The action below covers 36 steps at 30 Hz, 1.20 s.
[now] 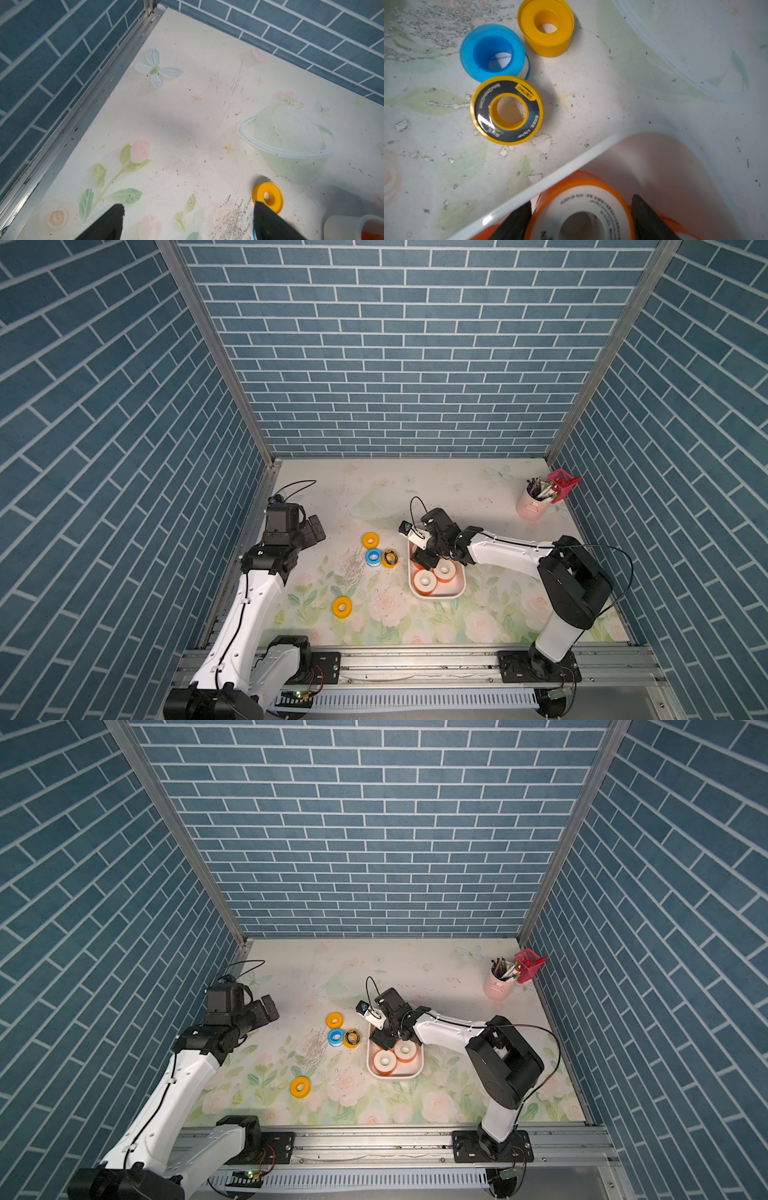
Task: Put the sealing tape into the storage box
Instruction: Place the sealing tape in the storage box.
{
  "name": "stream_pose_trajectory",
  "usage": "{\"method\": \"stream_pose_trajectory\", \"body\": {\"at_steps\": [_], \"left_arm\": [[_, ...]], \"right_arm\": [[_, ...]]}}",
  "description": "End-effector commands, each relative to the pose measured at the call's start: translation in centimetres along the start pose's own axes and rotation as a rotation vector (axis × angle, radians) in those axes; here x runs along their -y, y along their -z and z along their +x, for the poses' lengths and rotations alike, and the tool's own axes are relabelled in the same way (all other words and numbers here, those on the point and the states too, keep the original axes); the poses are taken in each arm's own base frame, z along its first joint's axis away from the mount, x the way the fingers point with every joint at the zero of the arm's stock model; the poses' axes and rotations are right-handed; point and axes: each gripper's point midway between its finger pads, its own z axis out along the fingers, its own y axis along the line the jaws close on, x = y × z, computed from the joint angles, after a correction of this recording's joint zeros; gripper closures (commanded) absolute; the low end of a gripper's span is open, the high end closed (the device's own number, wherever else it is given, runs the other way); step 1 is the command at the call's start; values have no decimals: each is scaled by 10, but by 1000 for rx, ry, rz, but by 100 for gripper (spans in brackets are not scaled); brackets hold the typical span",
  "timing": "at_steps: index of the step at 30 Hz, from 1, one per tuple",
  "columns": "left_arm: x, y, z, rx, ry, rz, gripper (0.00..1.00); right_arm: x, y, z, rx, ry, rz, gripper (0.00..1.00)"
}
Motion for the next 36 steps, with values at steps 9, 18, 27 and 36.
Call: {"method": "stream_pose_trajectory", "body": {"at_steps": [9,18,27,36], "left_arm": [[-3,-5,5,-13,-11,-5,0],[-3,-5,6,-15,-10,-5,0],[-2,-5,5,-14,-10,-4,0],[-2,-5,5,-14,-10,-3,0]], "right_arm": [[-2,12,4,-19,-39,-9,31],[1,12,9,-40,-48,10,26],[1,17,0,0,-58,10,19],[0,32,-21,95,-72,1,17]]}}
